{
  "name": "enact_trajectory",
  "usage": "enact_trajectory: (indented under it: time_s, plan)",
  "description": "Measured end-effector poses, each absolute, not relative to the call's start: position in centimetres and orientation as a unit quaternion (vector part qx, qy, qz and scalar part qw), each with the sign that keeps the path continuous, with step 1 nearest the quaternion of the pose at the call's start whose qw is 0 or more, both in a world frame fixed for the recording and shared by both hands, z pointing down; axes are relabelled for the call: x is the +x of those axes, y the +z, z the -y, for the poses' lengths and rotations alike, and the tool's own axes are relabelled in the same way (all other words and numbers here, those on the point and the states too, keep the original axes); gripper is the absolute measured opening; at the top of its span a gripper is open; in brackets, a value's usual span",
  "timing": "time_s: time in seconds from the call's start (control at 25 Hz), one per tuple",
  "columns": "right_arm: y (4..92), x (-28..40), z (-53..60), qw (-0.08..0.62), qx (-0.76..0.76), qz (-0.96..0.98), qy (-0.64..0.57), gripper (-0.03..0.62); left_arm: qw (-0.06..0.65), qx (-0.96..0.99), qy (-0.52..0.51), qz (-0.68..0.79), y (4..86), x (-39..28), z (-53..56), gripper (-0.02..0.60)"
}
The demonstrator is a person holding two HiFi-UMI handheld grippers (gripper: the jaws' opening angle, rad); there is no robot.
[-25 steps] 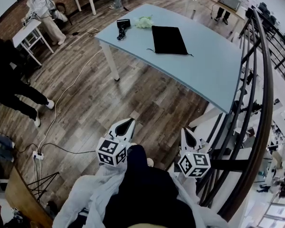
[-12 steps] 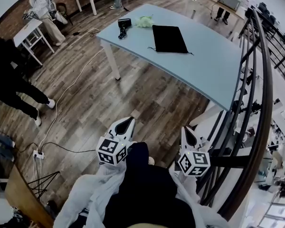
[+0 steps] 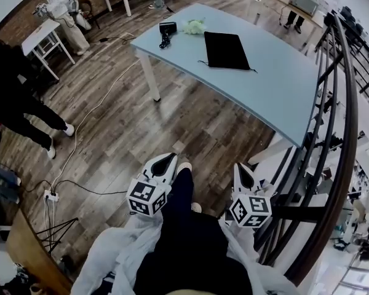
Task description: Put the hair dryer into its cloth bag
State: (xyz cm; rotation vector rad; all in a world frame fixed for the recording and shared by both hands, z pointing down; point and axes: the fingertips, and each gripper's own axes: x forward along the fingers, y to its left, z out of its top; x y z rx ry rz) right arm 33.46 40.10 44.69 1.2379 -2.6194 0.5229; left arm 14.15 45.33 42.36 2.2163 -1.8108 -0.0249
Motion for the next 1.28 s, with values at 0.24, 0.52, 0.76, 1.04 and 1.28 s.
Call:
enact_trajectory:
  time_s: [0.24, 0.52, 0.76, 1.04, 1.28]
  plan:
    - [44.1, 32.3, -37.5, 0.097, 0.42, 0.887, 0.164, 0.008, 0.133, 0.768, -0.007, 0.626, 41.9, 13.4, -42.8, 0.023]
    - [43.7, 31.1, -33.4, 0.095, 0.42, 0.886, 0.171, 0.281, 0.138, 0.766, 0.002, 0.628, 42.1, 12.4, -39.5, 0.023]
    - [43.6, 29.7, -29.4, 0.1, 0.416, 0.887, 0.175, 0.291, 0.147, 0.752, 0.004, 0.642, 42.4, 10.6, -35.9, 0.025]
    - [43.4, 27.1, -24.3, 0.107, 0.412, 0.889, 0.172, 0.291, 0.159, 0.753, 0.003, 0.638, 42.5, 8.3, -31.1, 0.183]
    - [42.7, 24.7, -19.8, 0.109, 0.418, 0.887, 0.164, 0.291, 0.149, 0.756, 0.017, 0.637, 42.4, 5.6, -26.5, 0.183]
